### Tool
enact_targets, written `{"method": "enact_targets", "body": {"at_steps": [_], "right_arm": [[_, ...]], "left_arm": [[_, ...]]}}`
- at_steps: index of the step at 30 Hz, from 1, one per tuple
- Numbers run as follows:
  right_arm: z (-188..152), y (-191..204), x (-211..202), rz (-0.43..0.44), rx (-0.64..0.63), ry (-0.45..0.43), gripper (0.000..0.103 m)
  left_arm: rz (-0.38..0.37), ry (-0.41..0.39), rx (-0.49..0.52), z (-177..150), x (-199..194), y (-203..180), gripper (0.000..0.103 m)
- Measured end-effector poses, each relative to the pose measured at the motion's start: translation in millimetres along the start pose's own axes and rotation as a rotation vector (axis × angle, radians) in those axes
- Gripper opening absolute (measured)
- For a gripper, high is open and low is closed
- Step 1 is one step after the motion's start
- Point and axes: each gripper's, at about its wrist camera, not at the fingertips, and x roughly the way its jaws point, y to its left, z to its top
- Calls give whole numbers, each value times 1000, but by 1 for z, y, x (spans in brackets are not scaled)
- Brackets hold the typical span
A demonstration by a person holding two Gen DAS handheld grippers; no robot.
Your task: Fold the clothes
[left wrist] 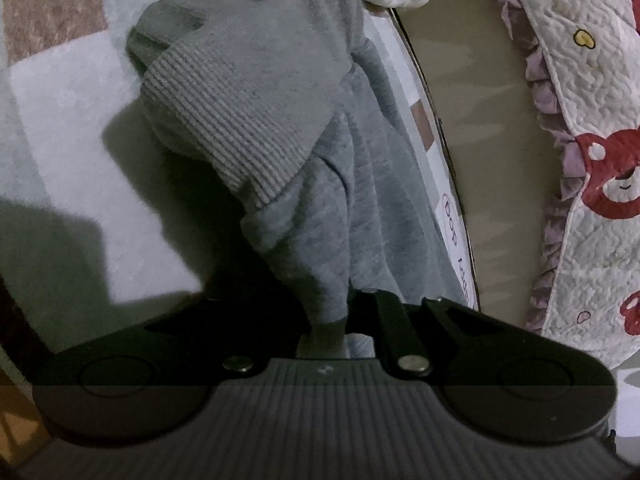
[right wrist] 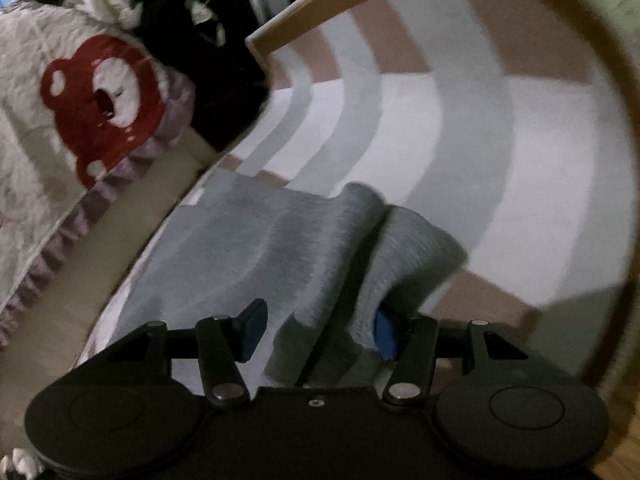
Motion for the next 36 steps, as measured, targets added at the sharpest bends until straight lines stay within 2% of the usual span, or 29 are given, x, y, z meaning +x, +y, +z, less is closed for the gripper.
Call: {"method": "enact_targets", "body": {"at_steps": [2, 5, 8, 10, 12, 13, 14, 15, 16, 17, 18, 20, 22, 26, 29, 30, 31, 33, 35, 36], "right_arm": [[-2, -2, -14, -25, 21, -9, 61], [-4, -13, -19, -47, 71, 24, 62], [-6, -27, -14, -7, 153, 16, 75], [-3, -21, -5, 10, 127, -15, 78], [2, -7, 11, 46, 55, -24, 80], [4, -1, 21, 67, 9, -25, 71], [5, 4, 31, 82, -39, -20, 13], [8, 9, 42, 64, -92, 17, 9], [10, 13, 45, 65, -108, 4, 9], [13, 17, 43, 85, -104, -8, 9], [17, 21, 36, 108, -93, -22, 10], [29, 31, 12, 200, -65, -60, 9], [42, 35, -17, 285, -13, -84, 9], [69, 48, -85, 421, 65, -108, 8], [88, 46, -119, 468, 159, -110, 8], [92, 46, -123, 452, 149, -88, 8], [95, 55, -121, 410, 79, -59, 8], [101, 73, -117, 330, -55, -5, 8], [114, 95, -117, 348, -77, -37, 8], [120, 106, -117, 356, -88, -54, 7]], "left_arm": [[-4, 3, -1, 0, 3, 0, 10], [-5, 6, -7, 0, 5, 2, 11], [-14, 9, -29, -1, 3, 10, 11], [-21, 11, -46, 0, 6, 14, 11], [-22, 12, -42, 0, 9, 15, 16], [-22, 12, -39, 0, 10, 15, 18], [-26, 10, -40, -1, 11, 16, 23], [-40, 7, -43, -1, 12, 16, 30], [-60, 5, -43, -1, 12, 16, 33], [-71, -1, -34, -1, 12, 14, 30], [-80, -18, -7, -1, 8, 10, 7], [-113, -63, 69, 0, -5, -5, 7], [-207, -105, 102, -1, -28, -23, 7], [-362, -148, 57, -2, -82, -45, 7], [-437, -165, 2, 9, -118, -46, 7], [-433, -157, 8, 15, -124, -49, 7], [-430, -150, 14, 20, -131, -52, 7], [-367, -121, 52, 36, -127, -68, 7], [-298, -87, 93, 55, -115, -88, 7], [-295, -81, 101, 64, -105, -100, 7]]}}
